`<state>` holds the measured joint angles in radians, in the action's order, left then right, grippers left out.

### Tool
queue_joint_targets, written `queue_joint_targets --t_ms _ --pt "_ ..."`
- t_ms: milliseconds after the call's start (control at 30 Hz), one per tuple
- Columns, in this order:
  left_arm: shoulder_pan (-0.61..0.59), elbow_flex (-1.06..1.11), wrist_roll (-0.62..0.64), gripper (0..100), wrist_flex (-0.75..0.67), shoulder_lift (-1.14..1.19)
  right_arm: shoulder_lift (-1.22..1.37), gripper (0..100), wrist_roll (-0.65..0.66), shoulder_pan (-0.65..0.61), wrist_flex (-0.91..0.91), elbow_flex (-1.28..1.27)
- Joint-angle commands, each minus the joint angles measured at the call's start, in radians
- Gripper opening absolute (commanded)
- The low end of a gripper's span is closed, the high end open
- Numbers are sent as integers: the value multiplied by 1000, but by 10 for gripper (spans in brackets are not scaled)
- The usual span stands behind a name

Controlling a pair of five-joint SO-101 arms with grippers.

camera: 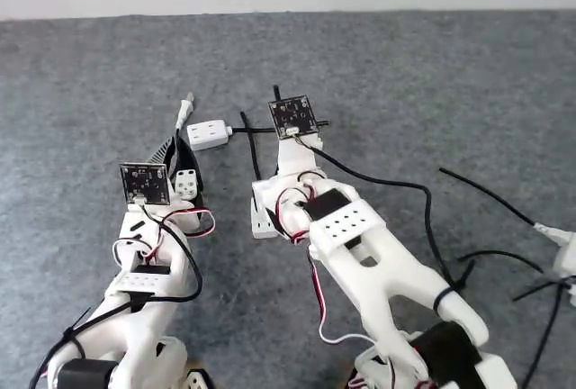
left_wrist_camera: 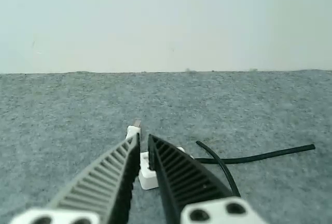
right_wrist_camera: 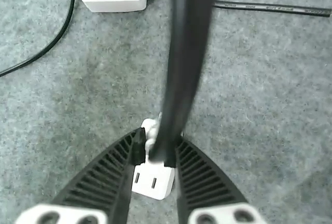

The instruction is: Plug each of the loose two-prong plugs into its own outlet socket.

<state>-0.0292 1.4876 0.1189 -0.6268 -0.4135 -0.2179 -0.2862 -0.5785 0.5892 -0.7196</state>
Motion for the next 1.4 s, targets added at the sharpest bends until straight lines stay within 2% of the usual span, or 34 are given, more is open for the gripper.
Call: queue_joint_targets --t_ms 0,867,967,1367 --pt "-8 -2 3 21 -31 -25 21 8 -6 -10 -7 43" --pt "-9 -2 -2 21 -28 -25 81 8 86 19 67 38" --pt "-11 -1 -2 21 -26 -25 124 8 150 18 62 43" --pt "-11 8 -3 21 -28 -25 142 8 187 12 73 48"
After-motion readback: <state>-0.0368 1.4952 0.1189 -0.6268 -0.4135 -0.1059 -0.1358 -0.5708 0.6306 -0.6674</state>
